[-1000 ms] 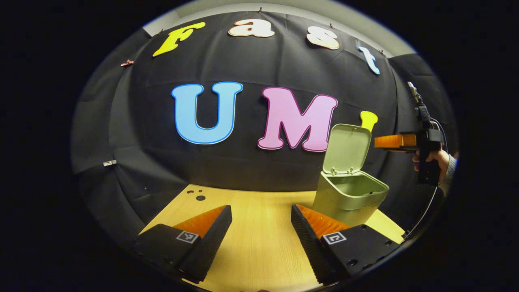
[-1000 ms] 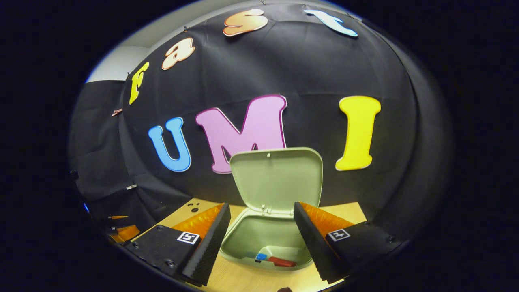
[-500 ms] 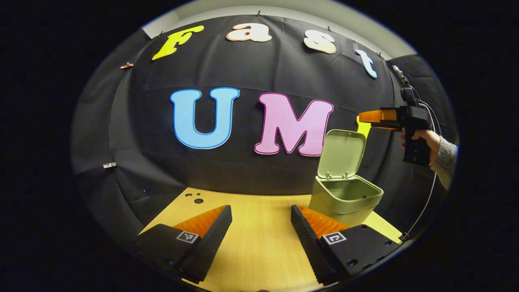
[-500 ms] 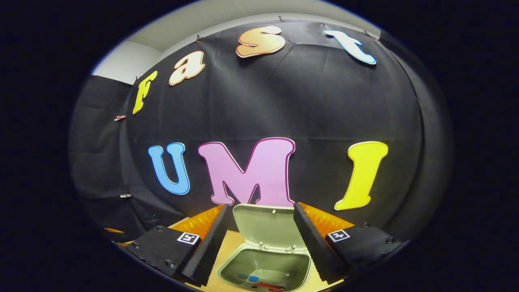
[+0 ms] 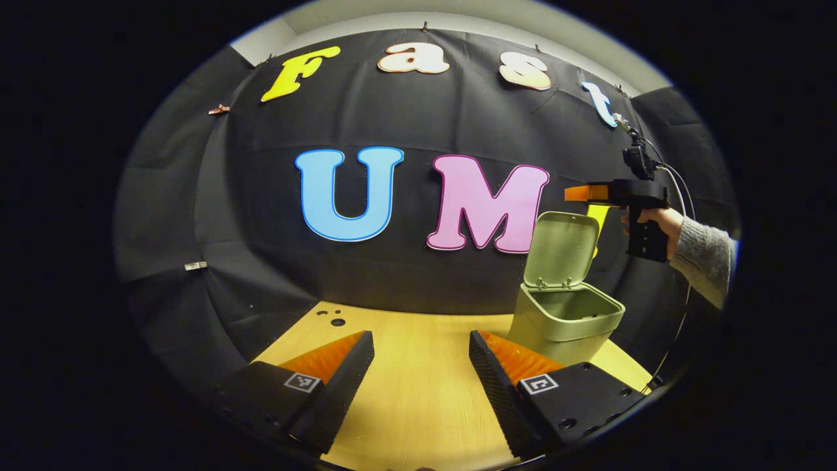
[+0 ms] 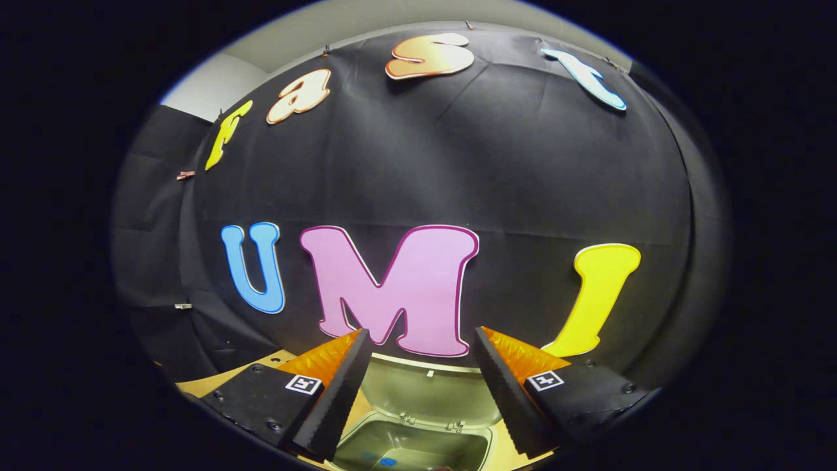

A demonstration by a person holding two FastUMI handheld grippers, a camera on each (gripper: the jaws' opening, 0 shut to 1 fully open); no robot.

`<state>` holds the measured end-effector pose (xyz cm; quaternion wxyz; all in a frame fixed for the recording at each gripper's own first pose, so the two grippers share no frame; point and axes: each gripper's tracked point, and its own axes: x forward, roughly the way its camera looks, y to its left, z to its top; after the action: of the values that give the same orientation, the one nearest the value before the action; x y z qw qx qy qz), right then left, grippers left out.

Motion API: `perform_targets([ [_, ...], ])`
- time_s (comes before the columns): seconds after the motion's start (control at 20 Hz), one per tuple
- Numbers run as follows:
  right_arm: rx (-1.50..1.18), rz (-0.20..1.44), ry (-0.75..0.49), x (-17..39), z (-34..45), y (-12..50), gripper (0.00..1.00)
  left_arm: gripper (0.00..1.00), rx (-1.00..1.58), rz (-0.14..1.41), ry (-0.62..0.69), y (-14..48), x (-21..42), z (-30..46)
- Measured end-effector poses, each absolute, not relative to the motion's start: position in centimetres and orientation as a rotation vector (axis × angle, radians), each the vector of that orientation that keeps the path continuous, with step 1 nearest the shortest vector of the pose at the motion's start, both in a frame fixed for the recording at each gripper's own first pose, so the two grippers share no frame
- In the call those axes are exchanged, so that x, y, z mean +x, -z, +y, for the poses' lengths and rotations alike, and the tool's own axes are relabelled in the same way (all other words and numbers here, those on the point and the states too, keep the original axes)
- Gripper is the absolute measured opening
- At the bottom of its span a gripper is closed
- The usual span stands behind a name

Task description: Press the lid of the desktop garbage bin to open it, pick up the crumpled paper on the desktop and throw it into the bin, then pick up the pop can on the desktop and drop it into the bin, and finally close the garbage bin lid.

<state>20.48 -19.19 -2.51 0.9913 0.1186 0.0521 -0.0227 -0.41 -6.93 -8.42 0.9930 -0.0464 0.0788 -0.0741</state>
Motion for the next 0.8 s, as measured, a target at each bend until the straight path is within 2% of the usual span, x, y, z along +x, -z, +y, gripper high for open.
perform_targets([
  [0.45,0.265,0.179,0.062,22.8,-19.6,5.6,0.97,0.95,-0.1,0.172,0.094,8.8,-1.4,-4.6],
  [0.8,0.273,0.238,0.009,17.9,-17.5,6.3,0.98,0.95,-0.097,0.179,0.149,9.1,-0.6,-5.8],
])
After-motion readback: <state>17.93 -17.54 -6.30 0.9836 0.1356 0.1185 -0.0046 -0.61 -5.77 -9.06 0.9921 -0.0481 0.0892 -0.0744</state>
